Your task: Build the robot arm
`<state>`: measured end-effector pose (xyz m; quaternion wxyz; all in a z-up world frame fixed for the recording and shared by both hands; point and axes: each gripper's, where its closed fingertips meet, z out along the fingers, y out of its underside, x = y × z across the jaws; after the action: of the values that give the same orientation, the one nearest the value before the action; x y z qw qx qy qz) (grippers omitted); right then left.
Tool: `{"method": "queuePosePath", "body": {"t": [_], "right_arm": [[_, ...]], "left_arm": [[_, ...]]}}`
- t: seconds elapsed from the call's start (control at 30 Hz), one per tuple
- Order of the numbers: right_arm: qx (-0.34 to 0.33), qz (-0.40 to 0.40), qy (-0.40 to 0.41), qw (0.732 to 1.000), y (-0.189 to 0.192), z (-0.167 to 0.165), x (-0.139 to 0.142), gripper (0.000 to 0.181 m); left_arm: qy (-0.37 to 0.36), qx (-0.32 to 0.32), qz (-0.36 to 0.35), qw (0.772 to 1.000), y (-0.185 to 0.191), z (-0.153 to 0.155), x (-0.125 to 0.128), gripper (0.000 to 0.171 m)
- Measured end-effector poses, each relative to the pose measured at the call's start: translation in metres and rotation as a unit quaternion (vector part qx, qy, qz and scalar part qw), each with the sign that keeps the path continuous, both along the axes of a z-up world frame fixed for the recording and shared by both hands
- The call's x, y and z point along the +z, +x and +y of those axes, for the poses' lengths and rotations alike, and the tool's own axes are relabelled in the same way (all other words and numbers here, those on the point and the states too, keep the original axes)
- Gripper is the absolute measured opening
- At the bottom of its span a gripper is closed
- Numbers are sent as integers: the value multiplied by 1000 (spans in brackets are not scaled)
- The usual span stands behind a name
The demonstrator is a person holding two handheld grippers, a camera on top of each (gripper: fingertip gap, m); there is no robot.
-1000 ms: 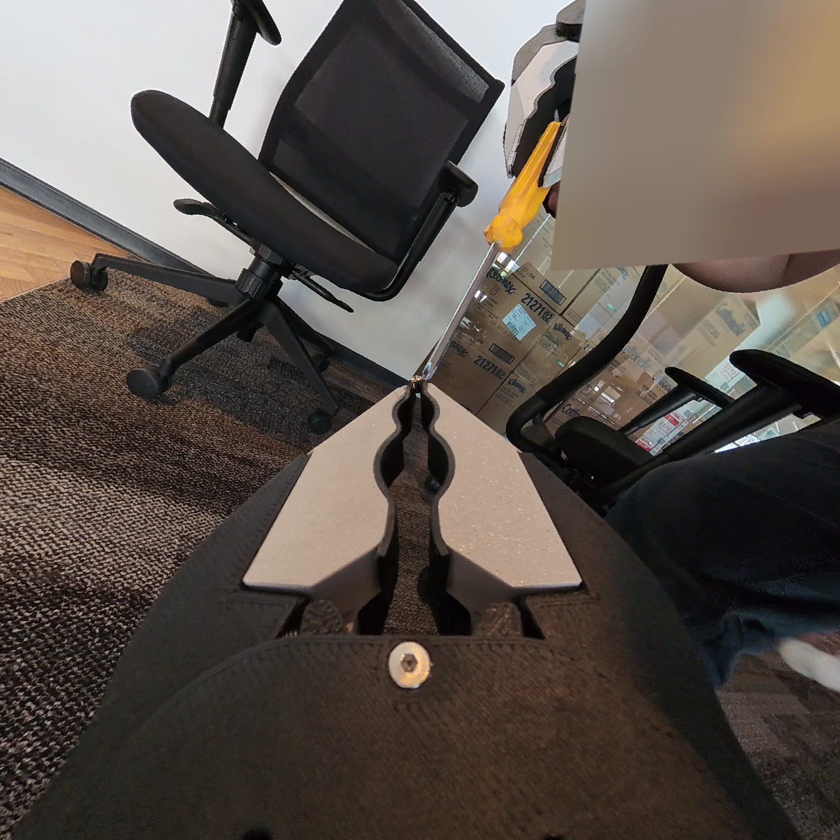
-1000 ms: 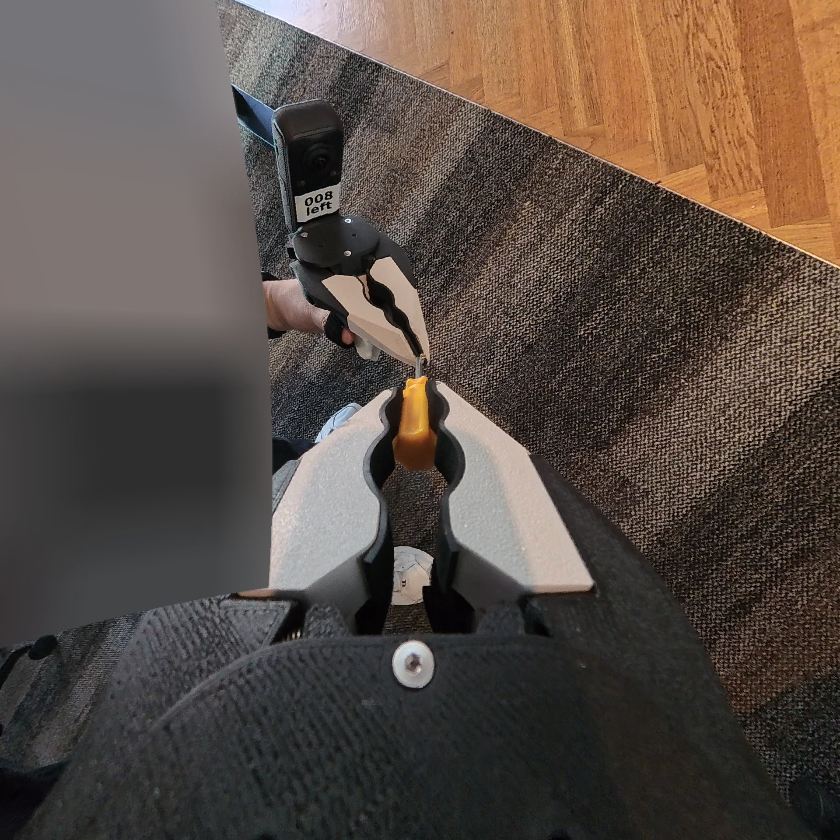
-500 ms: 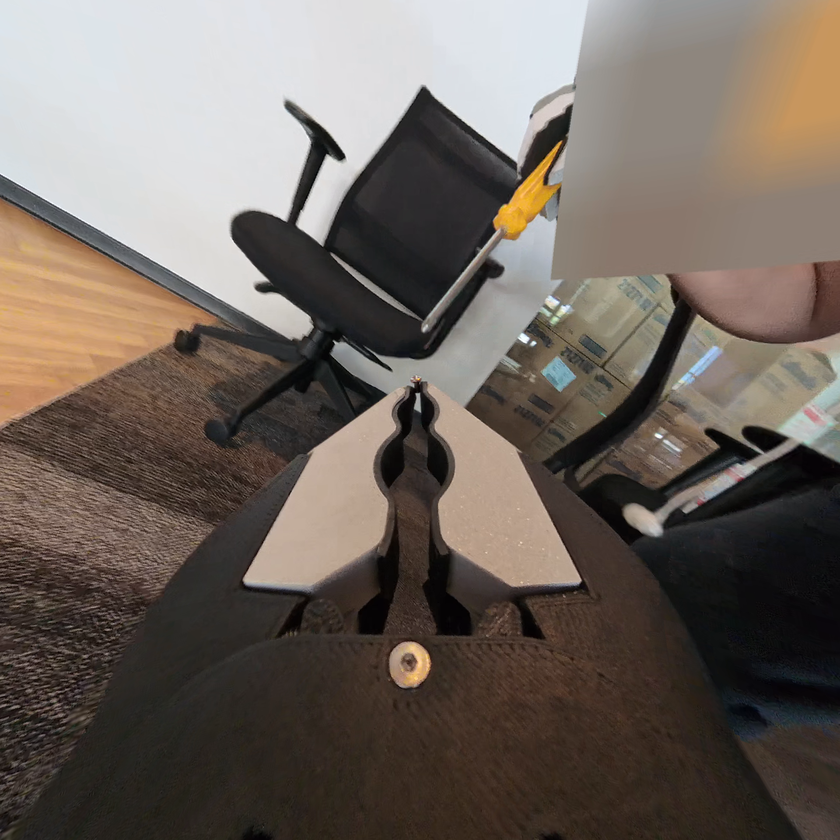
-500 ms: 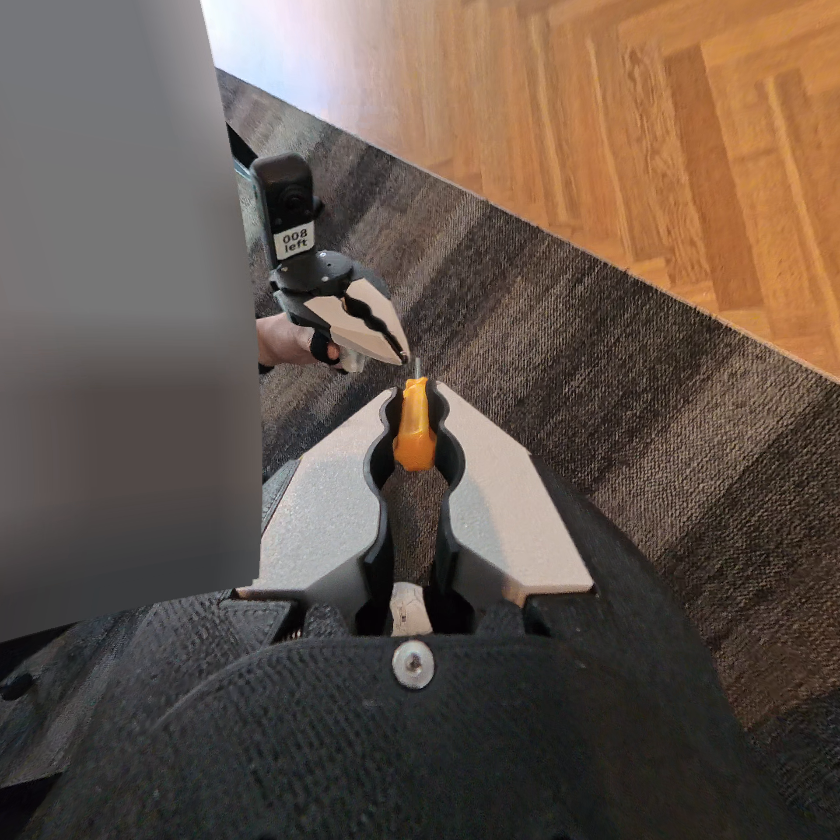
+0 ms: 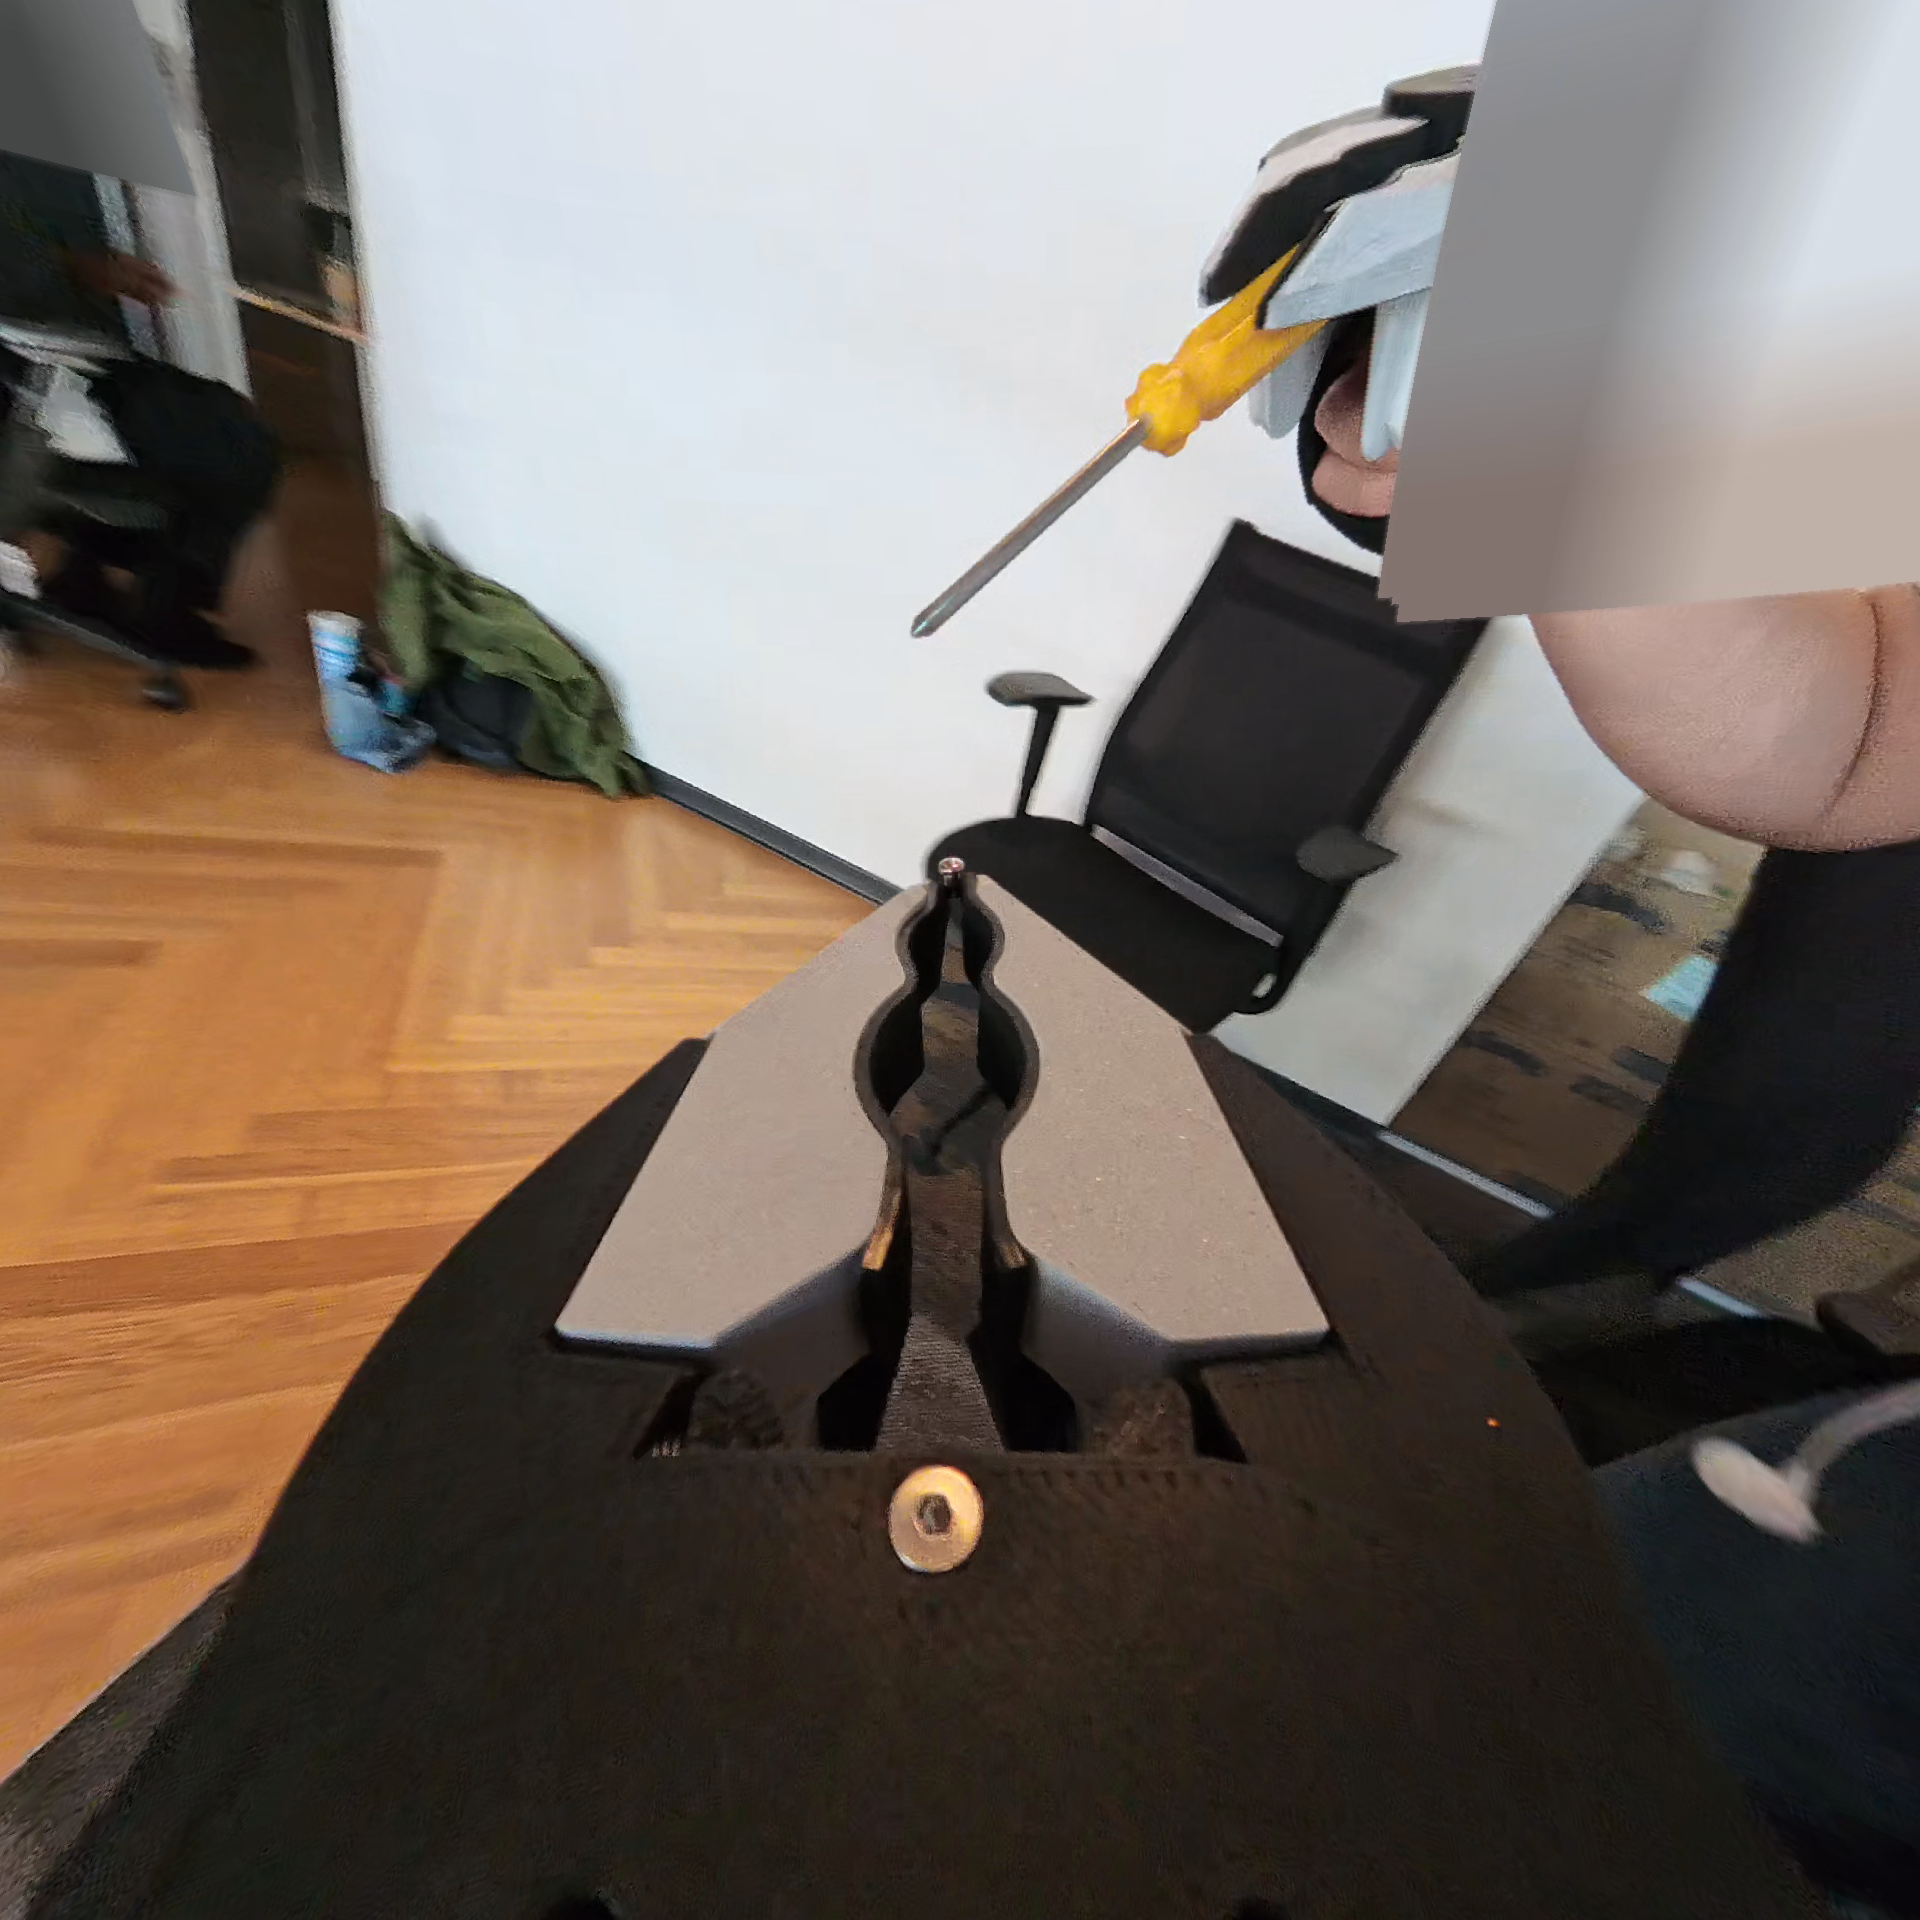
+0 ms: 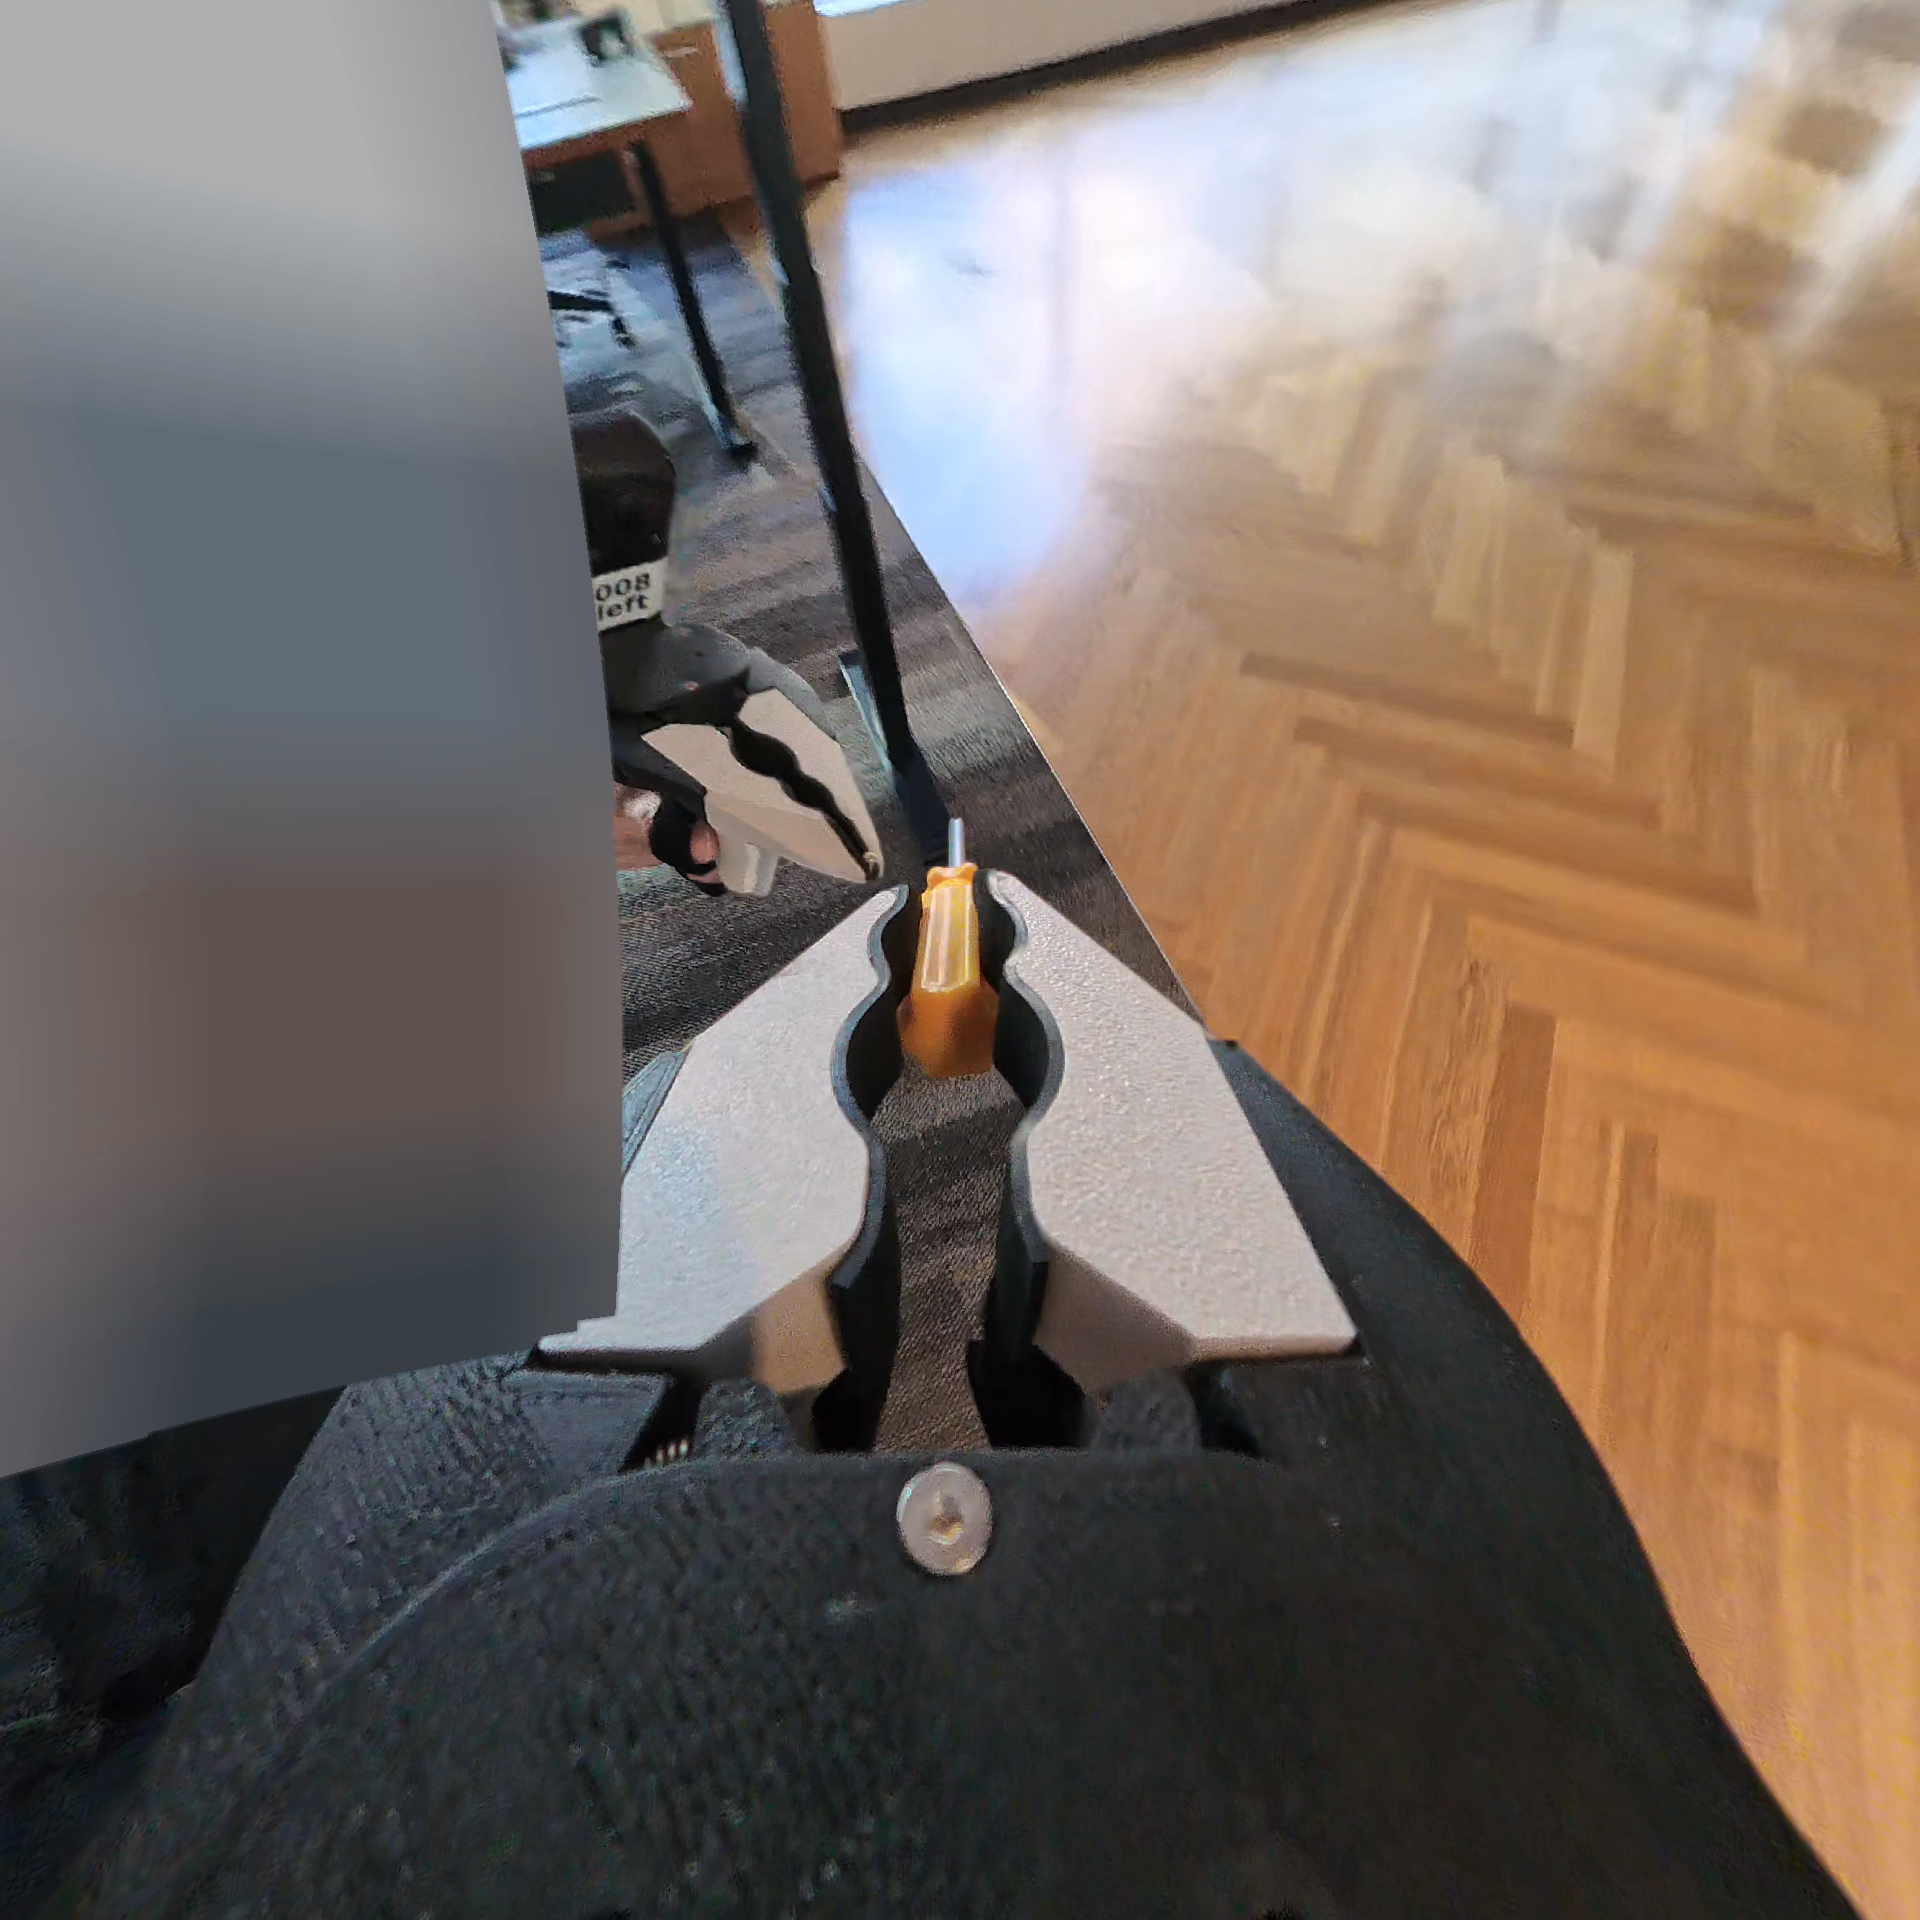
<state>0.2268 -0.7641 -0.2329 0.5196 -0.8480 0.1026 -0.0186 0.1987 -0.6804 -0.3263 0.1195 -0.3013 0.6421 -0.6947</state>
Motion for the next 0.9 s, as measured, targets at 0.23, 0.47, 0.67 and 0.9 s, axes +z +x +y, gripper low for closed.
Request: {"method": "queuePosePath", "body": {"t": [0.23, 0.47, 0.67, 0.9], "right_arm": [[166, -83, -6, 983, -84, 94, 125, 10], [345, -189, -19, 919, -212, 234, 217, 10], [458, -215, 42, 862, -349, 386, 264, 10], [555, -71, 142, 817, -503, 542, 235, 10]], "left_arm": [[28, 168, -31, 985, -133, 82, 134, 1], [52, 362, -10, 931, -318, 180, 210, 1], [90, 509, 14, 856, -481, 247, 247, 1], [101, 636, 55, 763, -644, 318, 276, 1]]}}
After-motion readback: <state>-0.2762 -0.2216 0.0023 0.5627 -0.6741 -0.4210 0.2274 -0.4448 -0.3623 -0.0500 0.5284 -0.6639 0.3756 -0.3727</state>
